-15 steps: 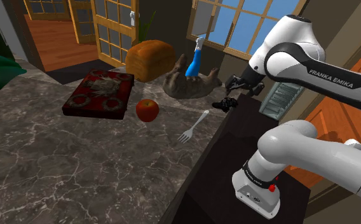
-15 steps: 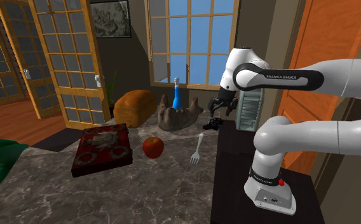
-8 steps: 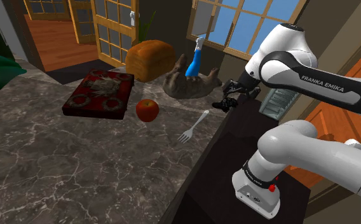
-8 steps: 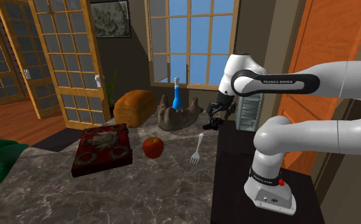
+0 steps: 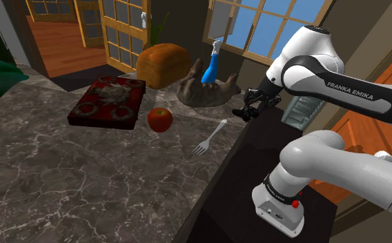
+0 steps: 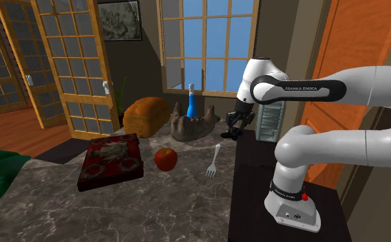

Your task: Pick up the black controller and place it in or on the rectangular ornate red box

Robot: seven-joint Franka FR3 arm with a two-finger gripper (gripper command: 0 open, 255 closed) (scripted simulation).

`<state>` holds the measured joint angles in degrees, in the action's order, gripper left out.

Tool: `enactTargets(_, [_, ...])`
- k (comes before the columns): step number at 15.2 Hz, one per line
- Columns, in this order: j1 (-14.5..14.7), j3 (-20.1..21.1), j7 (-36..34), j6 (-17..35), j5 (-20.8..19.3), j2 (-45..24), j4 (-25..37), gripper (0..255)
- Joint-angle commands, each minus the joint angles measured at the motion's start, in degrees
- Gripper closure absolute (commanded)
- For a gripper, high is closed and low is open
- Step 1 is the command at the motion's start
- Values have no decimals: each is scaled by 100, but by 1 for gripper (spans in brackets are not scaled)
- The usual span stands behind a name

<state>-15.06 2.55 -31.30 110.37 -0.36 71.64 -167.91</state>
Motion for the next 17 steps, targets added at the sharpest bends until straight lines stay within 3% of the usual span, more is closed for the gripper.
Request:
enactTargets(1, [0,0,0,0,0,0,0,255])
enactTargets(6, [0,0,0,2,0,0,-1,255])
enactTargets(17, [-27,-28,33,-690,-21,-237,929,255])
